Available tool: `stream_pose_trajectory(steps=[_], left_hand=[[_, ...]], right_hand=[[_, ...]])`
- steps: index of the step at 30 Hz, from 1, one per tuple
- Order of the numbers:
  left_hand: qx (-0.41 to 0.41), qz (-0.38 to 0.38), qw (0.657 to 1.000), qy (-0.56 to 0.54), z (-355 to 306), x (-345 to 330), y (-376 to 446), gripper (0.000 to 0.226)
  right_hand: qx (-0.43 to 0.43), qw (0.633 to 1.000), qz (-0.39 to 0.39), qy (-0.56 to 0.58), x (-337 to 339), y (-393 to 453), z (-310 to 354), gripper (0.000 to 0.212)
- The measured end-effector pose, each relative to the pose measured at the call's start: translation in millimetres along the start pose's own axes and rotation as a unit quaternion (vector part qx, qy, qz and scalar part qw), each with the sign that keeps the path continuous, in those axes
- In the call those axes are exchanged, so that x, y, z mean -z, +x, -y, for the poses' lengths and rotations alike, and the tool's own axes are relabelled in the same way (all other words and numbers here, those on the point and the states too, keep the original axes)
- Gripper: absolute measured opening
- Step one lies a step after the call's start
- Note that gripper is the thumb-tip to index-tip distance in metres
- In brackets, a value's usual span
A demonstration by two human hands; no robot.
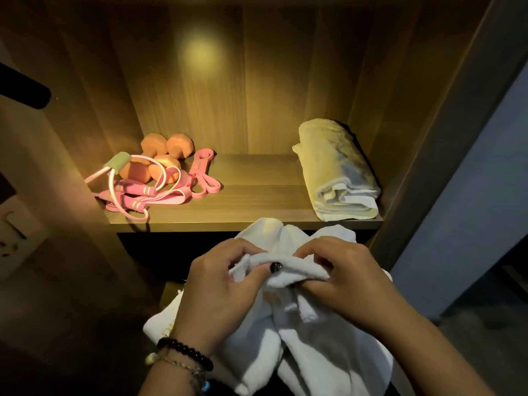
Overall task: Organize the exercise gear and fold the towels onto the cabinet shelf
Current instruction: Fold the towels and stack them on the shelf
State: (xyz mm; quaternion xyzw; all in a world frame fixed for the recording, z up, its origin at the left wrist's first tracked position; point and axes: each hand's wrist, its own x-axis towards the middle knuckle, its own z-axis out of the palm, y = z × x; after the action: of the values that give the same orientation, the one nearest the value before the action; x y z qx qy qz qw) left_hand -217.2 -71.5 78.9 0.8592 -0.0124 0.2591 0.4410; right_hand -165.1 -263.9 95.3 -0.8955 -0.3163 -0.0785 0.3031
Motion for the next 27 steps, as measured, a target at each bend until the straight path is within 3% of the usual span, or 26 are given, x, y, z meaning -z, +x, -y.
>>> stream_pose_trajectory(steps=[5,8,12,17,20,23,27], left_hand=[[0.112,-0.177,0.978,-0.019,10,0,4,0.017],[0.198,-0.254,0.946,-0.035,25,14,10,0.020],[0.212,-0.205,0.954,-0.050,25,17,9,0.016],[0.017,-0.007,1.000,0.003,-6,2,3,0.050],[-0.046,0.083,0.995,0.037,-12,-11,-2,0.041],[-0.039,0.042,0.997,0.052,-10,-17,-5,0.017],[0.042,-0.102,0.994,-0.020,2,-16,-2,0.016]], right_hand=[[-0.049,0.996,-0.011,0.077,5,-5,-17,0.027],[-0.095,0.992,-0.074,0.039,21,-10,-42,0.008],[-0.077,0.983,-0.164,0.038,32,-6,-49,0.025],[0.029,0.993,-0.101,0.046,21,4,-20,0.023],[0.053,0.994,-0.084,0.044,14,7,-7,0.017],[0.044,0.995,-0.082,0.038,14,5,-7,0.018],[-0.018,0.997,-0.067,0.030,16,-2,-27,0.014]])
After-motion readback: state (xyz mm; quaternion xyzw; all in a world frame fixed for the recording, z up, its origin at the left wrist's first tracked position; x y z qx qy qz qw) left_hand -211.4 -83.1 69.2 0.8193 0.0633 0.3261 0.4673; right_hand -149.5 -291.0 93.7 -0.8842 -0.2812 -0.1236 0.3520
